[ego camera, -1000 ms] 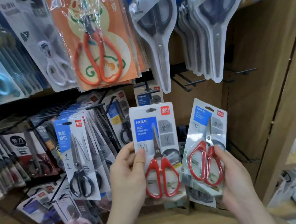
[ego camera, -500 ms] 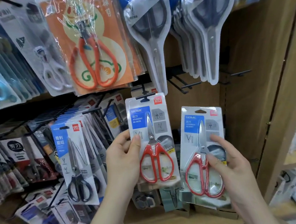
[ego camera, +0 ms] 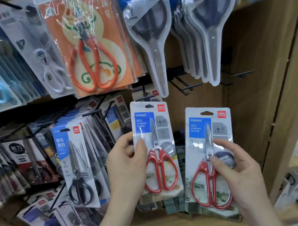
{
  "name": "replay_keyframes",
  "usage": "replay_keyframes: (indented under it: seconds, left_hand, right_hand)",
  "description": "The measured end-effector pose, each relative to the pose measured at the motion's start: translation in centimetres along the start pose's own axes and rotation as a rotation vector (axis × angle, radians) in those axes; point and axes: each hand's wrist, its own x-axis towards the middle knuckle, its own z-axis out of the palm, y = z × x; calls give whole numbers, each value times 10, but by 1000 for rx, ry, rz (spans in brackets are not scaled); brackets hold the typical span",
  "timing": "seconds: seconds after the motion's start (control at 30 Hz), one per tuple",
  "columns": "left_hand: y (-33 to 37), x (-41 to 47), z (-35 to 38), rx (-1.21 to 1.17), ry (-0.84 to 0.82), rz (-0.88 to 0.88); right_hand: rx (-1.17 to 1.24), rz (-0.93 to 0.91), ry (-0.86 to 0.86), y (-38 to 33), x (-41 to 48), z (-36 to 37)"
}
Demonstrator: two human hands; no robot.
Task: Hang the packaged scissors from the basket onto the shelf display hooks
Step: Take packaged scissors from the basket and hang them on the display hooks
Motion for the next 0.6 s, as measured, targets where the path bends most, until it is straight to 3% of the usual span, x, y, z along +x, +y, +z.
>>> replay_keyframes:
  seconds: [0.17, 0.4, 0.6]
  left_hand:
    - [-9, 16, 8, -54, 15, -111]
    - [-43, 79, 30, 162, 113, -103]
    - [-56, 126, 44, 292, 51, -213]
  right_hand:
    - [31, -81, 14, 0, 0, -1]
    - [-25, -64, 9, -3, 0, -5]
    - [23, -53, -9, -5, 5, -8]
